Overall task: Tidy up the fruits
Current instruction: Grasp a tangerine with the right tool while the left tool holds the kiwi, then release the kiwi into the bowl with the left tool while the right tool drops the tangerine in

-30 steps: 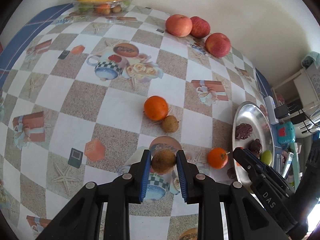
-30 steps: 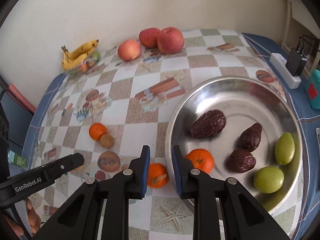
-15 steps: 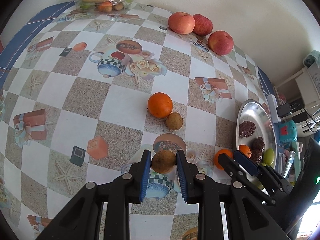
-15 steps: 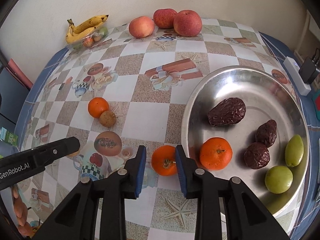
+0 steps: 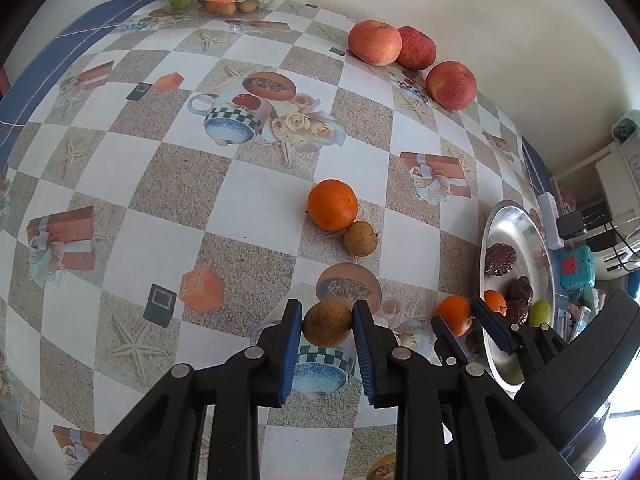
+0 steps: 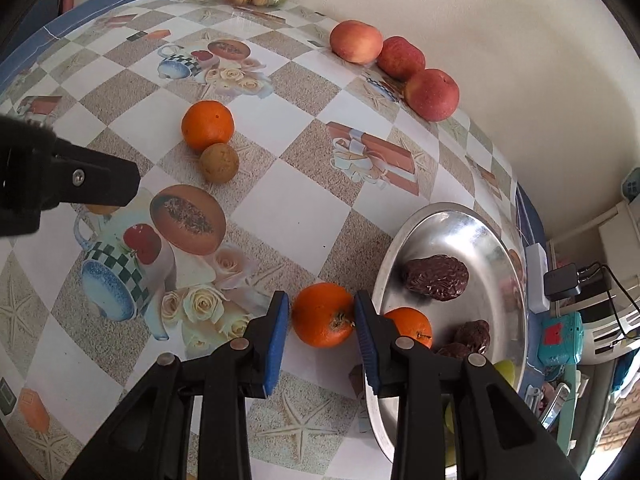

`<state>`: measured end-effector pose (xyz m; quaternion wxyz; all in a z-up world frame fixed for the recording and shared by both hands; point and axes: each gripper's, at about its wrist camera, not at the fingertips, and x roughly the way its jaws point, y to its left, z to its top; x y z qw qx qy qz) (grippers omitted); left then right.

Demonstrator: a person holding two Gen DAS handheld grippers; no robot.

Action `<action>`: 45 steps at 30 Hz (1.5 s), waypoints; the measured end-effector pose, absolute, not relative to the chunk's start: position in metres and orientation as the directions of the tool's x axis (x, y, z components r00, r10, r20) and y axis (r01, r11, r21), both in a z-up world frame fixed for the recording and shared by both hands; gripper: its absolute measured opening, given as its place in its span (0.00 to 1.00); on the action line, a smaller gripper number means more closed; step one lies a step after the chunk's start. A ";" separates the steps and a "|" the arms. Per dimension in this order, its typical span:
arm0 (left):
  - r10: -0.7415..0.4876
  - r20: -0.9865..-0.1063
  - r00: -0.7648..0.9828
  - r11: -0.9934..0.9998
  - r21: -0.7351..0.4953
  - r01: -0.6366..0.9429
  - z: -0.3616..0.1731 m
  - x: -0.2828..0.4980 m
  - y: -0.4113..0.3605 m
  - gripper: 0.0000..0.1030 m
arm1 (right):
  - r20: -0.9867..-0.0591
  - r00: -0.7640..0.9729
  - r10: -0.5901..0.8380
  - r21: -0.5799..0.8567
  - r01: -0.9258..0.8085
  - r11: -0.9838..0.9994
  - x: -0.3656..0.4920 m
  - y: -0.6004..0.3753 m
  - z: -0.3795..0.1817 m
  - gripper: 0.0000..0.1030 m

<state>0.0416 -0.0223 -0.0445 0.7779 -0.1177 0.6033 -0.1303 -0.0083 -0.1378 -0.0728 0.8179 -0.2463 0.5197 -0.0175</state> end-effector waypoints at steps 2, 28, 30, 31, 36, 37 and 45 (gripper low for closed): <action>-0.345 -0.908 0.237 0.938 -0.341 0.057 -0.045 0.042 -0.022 0.27 | -0.841 0.458 -0.288 -0.424 -0.229 0.876 -0.008 -0.138 -0.073 0.33; -0.385 -0.880 0.277 0.914 -0.322 0.246 -0.029 0.030 -0.085 0.27 | -0.814 0.573 -0.099 0.062 0.255 0.965 -0.016 -0.256 -0.004 0.31; -0.410 -0.868 0.280 0.897 -0.328 0.297 -0.025 0.025 -0.101 0.27 | -0.810 0.553 -0.195 0.012 0.348 0.938 -0.021 -0.273 -0.001 0.31; -0.421 -0.862 0.282 0.887 -0.326 0.326 -0.023 0.023 -0.110 0.27 | -0.809 0.552 -0.203 0.027 0.380 0.925 -0.024 -0.283 -0.001 0.31; -0.470 -0.842 0.266 0.841 -0.336 0.423 -0.021 0.012 -0.153 0.27 | -0.822 0.538 -0.190 0.114 0.481 0.869 -0.037 -0.321 -0.005 0.31; -0.490 -0.834 0.255 0.830 -0.356 0.430 -0.021 0.010 -0.161 0.27 | -0.822 0.537 -0.188 0.127 0.495 0.860 -0.039 -0.326 -0.006 0.31; -0.502 -0.836 0.221 0.789 -0.338 0.514 -0.024 -0.003 -0.199 0.56 | -0.814 0.556 -0.167 0.180 0.515 0.838 -0.049 -0.339 -0.010 0.33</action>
